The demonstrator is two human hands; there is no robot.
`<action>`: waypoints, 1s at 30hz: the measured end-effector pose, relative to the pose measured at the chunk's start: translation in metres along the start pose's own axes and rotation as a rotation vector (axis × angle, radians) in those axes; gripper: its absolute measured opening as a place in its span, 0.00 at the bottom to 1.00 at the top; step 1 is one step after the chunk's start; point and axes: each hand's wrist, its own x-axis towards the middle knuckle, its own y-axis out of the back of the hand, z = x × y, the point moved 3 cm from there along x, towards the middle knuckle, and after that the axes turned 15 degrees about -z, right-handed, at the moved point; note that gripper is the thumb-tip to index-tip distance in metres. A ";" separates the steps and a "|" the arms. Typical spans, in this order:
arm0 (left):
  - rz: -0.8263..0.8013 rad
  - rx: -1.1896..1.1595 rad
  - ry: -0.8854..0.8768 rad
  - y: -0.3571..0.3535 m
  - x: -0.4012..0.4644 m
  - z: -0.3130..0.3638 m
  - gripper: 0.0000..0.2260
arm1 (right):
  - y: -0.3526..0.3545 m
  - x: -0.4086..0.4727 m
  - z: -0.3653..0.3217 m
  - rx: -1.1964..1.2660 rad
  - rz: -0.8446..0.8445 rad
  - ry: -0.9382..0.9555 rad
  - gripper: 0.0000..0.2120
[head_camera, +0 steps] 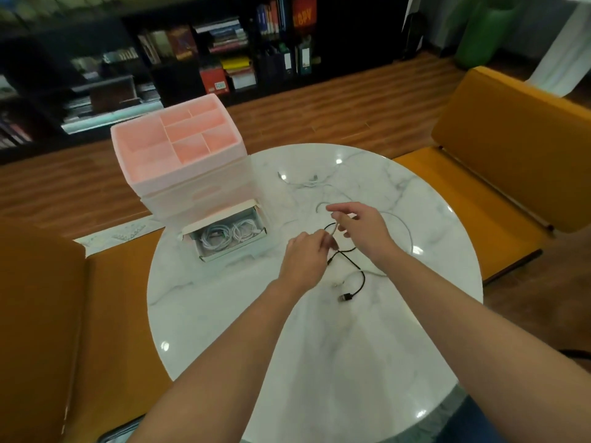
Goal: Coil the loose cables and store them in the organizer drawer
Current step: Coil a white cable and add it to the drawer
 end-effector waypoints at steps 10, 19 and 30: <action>0.215 -0.865 -0.156 0.078 -0.008 0.031 0.15 | -0.030 0.025 -0.021 -0.258 -0.126 -0.005 0.19; 0.321 -0.685 -0.124 0.129 0.015 0.025 0.17 | -0.046 0.015 -0.018 -0.076 -0.072 -0.043 0.08; 0.202 -0.713 -0.123 0.135 0.035 0.012 0.19 | -0.037 0.015 -0.062 -0.217 -0.035 0.128 0.10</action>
